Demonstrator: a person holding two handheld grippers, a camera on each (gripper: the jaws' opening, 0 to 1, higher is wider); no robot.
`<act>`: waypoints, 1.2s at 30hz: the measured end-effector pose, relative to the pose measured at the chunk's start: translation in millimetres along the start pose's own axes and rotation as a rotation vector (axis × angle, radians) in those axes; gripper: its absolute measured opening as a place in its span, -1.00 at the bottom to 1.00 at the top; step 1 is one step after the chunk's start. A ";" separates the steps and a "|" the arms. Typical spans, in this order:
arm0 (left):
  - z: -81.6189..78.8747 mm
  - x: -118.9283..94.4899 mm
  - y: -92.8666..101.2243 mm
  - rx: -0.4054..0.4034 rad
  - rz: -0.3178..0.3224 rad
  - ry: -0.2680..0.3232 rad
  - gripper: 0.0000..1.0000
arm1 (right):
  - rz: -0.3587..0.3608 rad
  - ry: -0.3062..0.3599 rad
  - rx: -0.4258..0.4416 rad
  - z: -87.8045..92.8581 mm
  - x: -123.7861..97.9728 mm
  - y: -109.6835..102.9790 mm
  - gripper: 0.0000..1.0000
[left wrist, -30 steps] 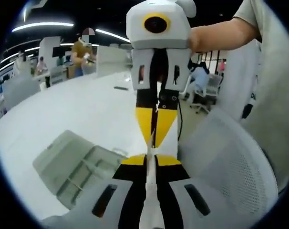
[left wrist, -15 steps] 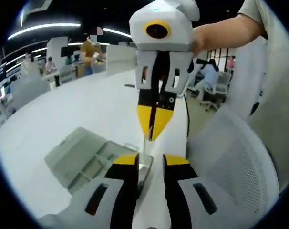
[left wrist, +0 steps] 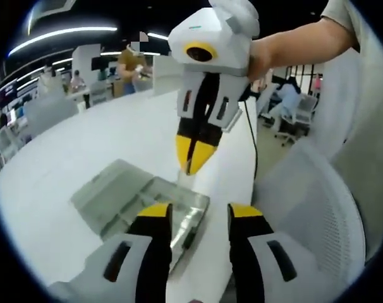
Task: Insert the divider into the dual guide fixture by aligning both edges with the guide slots and pushing it downward to the bottom, including one-sided entry, uneven engagement, binding, and posture correction.
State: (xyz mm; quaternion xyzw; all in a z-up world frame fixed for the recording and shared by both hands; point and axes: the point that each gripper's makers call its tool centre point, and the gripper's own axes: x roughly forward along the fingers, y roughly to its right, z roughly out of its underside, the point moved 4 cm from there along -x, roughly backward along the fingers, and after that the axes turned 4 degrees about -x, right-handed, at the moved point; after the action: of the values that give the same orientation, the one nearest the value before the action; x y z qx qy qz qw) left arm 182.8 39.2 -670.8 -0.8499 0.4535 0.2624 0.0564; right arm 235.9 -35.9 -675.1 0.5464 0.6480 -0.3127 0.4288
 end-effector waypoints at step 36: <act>2.4 -10.8 -4.5 -0.046 -0.042 0.000 -0.19 | 0.006 -0.097 -0.046 4.1 22.1 18.3 -1.00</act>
State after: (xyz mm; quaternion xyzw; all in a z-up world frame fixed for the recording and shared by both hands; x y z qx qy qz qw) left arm 180.6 50.7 -668.1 -0.8602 0.4296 0.2714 0.0421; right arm 253.9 -25.9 -695.6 0.5226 0.6317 -0.3226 0.4730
